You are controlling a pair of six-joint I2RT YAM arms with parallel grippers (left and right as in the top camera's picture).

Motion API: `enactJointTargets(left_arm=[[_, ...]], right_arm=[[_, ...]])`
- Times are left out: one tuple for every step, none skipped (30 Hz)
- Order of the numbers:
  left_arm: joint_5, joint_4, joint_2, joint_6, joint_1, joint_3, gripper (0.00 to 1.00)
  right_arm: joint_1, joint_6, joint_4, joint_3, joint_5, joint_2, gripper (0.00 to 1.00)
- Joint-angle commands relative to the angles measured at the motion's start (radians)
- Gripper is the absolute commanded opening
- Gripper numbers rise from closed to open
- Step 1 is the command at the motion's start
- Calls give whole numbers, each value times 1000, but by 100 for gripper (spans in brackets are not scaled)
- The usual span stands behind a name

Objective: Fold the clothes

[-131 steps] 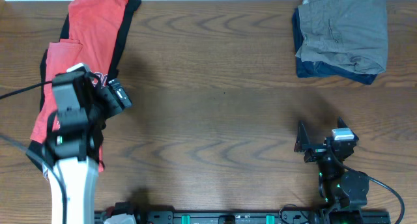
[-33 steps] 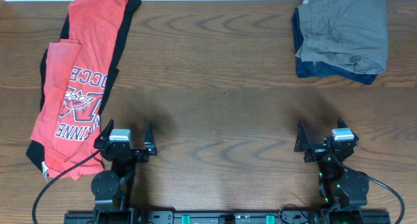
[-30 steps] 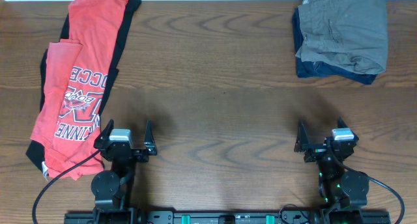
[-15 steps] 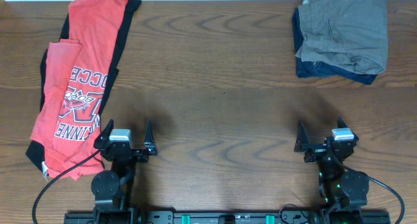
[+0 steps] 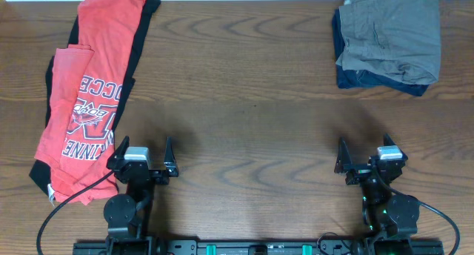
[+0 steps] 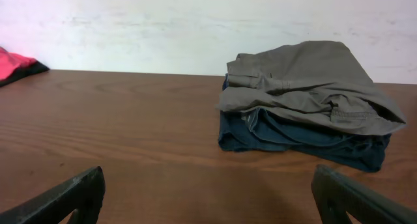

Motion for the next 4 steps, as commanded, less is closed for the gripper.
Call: enactJointTargets(left_arm=[[14, -40, -6, 13, -4, -13, 98], [14, -40, -6, 13, -4, -13, 98], [14, -40, -6, 13, -4, -13, 98], [14, -40, -6, 13, -4, -13, 98]], right_arm=[[6, -11, -2, -3, -3, -8, 99], [6, -11, -2, -3, -3, -8, 99], [6, -11, -2, -3, -3, -8, 99], [6, -11, -2, -3, -3, -8, 99]])
